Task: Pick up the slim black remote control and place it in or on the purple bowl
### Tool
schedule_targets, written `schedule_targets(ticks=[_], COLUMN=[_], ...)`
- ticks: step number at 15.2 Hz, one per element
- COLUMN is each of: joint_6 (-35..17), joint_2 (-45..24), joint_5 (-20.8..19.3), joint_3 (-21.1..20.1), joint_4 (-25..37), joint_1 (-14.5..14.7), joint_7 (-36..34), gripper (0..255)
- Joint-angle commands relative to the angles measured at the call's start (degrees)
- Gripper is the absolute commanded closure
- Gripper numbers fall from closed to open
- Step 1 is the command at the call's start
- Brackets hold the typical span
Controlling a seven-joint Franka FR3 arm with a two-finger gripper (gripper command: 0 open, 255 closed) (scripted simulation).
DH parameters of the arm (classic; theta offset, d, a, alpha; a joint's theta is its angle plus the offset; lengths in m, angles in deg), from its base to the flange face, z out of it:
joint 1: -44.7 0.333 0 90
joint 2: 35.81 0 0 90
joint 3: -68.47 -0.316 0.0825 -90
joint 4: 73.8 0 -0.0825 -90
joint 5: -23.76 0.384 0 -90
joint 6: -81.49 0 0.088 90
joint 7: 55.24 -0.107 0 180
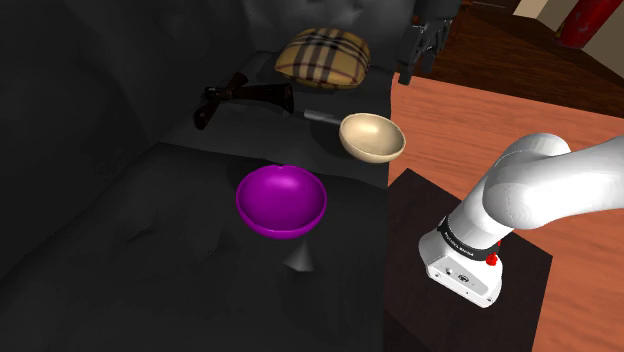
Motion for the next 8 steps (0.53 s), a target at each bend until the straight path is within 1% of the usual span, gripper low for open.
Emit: schedule_targets(ticks=[1,8], joint_6=[0.00,-14.31], joint_2=[0.00,-9.32], joint_5=[0.00,-2.19], joint_3=[0.00,4.94], joint_4=[0.00,-3.62], joint_1=[0.00,1.66], joint_7=[0.00,11.73], gripper=[0,0])
